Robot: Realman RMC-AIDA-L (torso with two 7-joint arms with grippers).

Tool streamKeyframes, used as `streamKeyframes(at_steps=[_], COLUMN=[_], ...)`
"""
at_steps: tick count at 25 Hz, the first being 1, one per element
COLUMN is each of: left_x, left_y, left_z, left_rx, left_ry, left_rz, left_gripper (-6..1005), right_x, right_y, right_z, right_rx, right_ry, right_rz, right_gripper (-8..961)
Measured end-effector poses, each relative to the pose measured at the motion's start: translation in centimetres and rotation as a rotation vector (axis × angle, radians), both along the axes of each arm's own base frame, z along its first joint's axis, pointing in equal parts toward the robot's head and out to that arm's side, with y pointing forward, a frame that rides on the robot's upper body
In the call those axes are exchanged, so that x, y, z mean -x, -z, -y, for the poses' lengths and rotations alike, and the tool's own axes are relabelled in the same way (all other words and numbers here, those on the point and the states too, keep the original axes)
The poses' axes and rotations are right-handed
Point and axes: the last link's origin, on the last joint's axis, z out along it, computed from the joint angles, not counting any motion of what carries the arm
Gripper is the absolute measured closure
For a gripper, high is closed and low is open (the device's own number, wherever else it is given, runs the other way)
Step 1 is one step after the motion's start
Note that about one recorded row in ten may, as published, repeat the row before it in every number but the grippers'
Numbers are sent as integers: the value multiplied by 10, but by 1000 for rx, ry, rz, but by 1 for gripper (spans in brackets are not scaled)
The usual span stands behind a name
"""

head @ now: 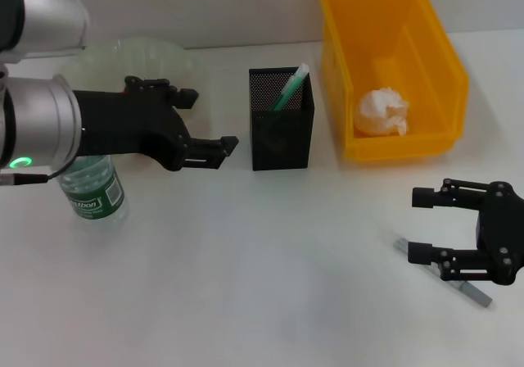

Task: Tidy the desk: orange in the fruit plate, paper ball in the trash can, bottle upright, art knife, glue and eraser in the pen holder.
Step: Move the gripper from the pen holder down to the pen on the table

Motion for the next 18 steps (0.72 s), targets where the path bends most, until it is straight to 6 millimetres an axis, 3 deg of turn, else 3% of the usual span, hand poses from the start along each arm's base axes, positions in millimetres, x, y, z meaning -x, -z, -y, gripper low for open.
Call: streamKeyframes(at_steps=[4, 5, 14, 18], left_x=[3, 9, 15, 14], left_y=[-3, -8, -14, -15], left_z=[-1, -1, 6, 20], left_rx=[-10, -22, 26, 98], left_ry=[-13, -37, -44, 24], left_rz=[5, 17, 65, 109], left_gripper=[391, 202, 153, 153], right_x=[-2, -2, -8, -8], right_y=[-1, -3, -15, -21], right_z=[0, 0, -1, -6], right_rx=[-3, -7, -19, -17], right_ry=[6, 9, 74, 121], right_rz=[9, 13, 58, 87], right_gripper=[189, 189, 189, 188])
